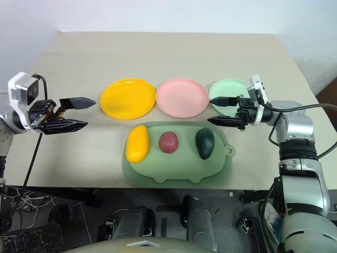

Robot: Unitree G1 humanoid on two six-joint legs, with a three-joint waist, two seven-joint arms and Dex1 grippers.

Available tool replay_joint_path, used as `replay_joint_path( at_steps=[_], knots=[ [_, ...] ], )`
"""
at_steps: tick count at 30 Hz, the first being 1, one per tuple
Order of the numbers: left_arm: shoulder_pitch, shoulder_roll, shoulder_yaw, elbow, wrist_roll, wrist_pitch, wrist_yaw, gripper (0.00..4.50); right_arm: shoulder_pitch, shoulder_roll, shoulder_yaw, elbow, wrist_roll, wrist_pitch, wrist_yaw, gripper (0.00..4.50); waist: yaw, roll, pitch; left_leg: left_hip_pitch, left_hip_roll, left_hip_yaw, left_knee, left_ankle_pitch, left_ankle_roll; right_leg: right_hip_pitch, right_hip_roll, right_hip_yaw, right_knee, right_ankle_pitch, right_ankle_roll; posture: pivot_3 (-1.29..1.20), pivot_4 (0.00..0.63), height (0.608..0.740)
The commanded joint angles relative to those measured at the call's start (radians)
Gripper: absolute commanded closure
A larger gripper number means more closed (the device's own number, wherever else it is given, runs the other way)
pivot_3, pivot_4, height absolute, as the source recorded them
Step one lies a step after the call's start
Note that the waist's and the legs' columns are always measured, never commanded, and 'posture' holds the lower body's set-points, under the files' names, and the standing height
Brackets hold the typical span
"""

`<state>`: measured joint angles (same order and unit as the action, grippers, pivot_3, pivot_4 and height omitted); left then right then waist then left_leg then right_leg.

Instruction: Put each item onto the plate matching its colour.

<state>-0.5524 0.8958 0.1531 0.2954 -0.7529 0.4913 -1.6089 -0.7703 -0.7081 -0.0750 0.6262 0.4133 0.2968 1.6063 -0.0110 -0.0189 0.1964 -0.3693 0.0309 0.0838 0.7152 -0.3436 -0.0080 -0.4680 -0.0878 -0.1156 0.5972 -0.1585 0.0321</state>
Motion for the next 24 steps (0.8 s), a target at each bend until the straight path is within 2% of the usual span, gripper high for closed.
replay_joint_path(
  at_steps=[1,16,24],
  knots=[
    [-0.008,-0.006,0.028,-0.037,0.002,-0.005,0.001,0.03,-0.029,-0.030,-0.011,-0.004,0.015,-0.013,0.008,0.00,0.000,0.000,0.000,0.000,0.000,0.000,0.000,0.000,0.000,0.000,0.000,0.000,0.000,0.000,0.000,0.00,0.150,0.740],
    [-0.040,-0.041,0.000,-0.013,0.004,-0.023,-0.005,0.03,-0.075,-0.056,-0.015,0.054,-0.013,-0.017,-0.012,0.00,-0.001,0.000,0.000,0.000,0.000,0.000,0.000,0.000,0.000,0.000,0.000,0.000,0.000,0.000,0.000,0.00,0.150,0.740],
    [-0.128,-0.057,-0.056,0.055,0.022,-0.033,-0.005,0.03,-0.052,-0.064,-0.025,0.058,-0.016,-0.041,-0.032,0.00,0.000,0.000,0.000,-0.001,0.000,0.000,0.001,0.000,0.000,0.000,0.000,0.000,0.000,0.000,0.000,0.00,0.150,0.740]
  ],
)
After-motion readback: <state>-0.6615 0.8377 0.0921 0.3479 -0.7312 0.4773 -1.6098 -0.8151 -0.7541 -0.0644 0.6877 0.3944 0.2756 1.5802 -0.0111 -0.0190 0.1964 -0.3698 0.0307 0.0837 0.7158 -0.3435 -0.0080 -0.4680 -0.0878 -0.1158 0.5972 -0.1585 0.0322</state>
